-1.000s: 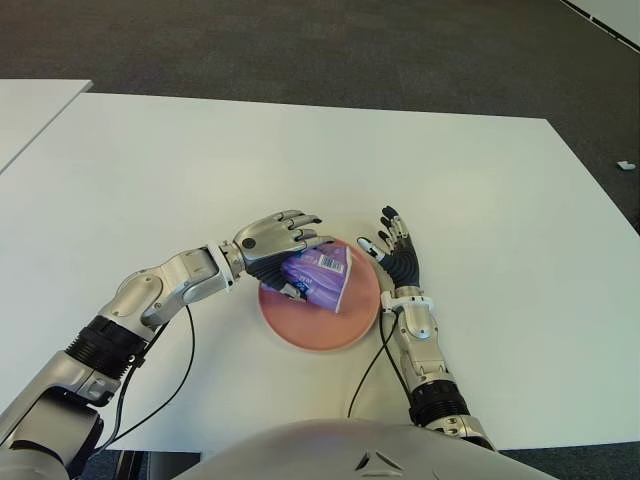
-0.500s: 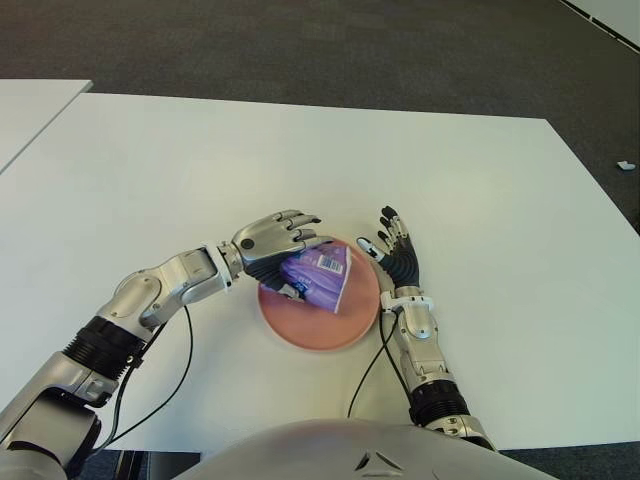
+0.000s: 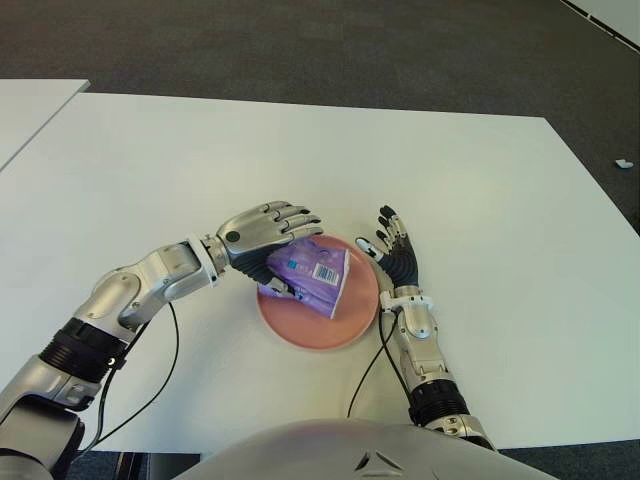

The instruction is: Put the tissue paper into the plate.

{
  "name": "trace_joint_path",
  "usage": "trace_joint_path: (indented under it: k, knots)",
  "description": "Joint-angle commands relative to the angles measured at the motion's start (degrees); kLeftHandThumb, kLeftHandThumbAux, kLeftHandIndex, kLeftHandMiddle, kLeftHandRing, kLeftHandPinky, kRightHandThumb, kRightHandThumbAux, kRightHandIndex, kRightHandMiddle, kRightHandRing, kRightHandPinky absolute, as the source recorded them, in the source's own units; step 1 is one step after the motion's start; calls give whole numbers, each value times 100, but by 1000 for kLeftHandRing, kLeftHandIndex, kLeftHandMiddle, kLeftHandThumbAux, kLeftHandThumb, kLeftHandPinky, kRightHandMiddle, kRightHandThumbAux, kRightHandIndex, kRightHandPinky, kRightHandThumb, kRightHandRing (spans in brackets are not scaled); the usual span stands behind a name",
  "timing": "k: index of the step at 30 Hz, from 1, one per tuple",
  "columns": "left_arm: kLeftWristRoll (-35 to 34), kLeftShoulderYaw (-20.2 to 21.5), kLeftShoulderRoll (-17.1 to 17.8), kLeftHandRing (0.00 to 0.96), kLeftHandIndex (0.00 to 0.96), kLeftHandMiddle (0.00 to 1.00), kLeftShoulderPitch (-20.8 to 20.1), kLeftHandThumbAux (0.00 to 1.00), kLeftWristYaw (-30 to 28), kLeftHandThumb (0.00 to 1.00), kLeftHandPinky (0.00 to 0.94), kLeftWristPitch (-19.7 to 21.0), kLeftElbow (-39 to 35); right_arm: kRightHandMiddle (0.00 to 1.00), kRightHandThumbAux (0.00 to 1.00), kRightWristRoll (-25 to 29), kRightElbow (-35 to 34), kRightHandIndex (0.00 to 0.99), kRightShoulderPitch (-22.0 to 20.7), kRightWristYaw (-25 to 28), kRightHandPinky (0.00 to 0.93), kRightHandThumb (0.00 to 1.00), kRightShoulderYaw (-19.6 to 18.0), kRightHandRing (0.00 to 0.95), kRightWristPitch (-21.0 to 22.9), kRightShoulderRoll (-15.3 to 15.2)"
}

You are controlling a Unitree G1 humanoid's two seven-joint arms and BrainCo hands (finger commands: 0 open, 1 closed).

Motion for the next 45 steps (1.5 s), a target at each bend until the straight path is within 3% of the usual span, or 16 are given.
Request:
trace_joint_path:
  k: [1, 11, 17, 25, 35, 37, 45]
  knots:
    - [-452, 413, 295, 0, 0, 0, 100, 376, -403, 0, 0, 77, -411, 0, 702, 34, 275, 0, 304, 8, 0, 52, 13, 0, 309, 17]
    - [-1091, 1061, 536, 0, 0, 0, 528, 378, -790, 0, 0, 175, -1070, 0, 704, -31, 345, 0, 307, -5, 0, 38, 48, 0, 247, -7]
    - [-1224, 1564, 573, 0, 0, 0, 736, 376, -613, 0, 0, 81, -1151, 0, 722, 2, 435, 0, 241, 65, 0, 18, 52, 0, 291, -24]
    - [-1742, 1960, 585, 0, 0, 0, 776, 377, -643, 0, 0, -115, -747, 0, 742, -26, 394, 0, 253, 65, 0, 2, 75, 0, 361, -14]
    - [-2282, 2296, 537, 0, 0, 0, 526, 431, -670, 0, 0, 48, -3, 0, 749, -74, 398, 0, 265, 18, 0, 0, 112, 0, 349, -12]
    - [-2233, 2277, 407, 0, 0, 0, 425, 462, -359, 0, 0, -78, 713, 0, 748, -74, 405, 0, 261, 11, 0, 0, 116, 0, 357, -7]
    - [-2205, 1945, -727, 0, 0, 0, -19, 569, 623, 0, 0, 434, 2467, 0, 748, -80, 401, 0, 271, -16, 0, 0, 126, 0, 377, 3]
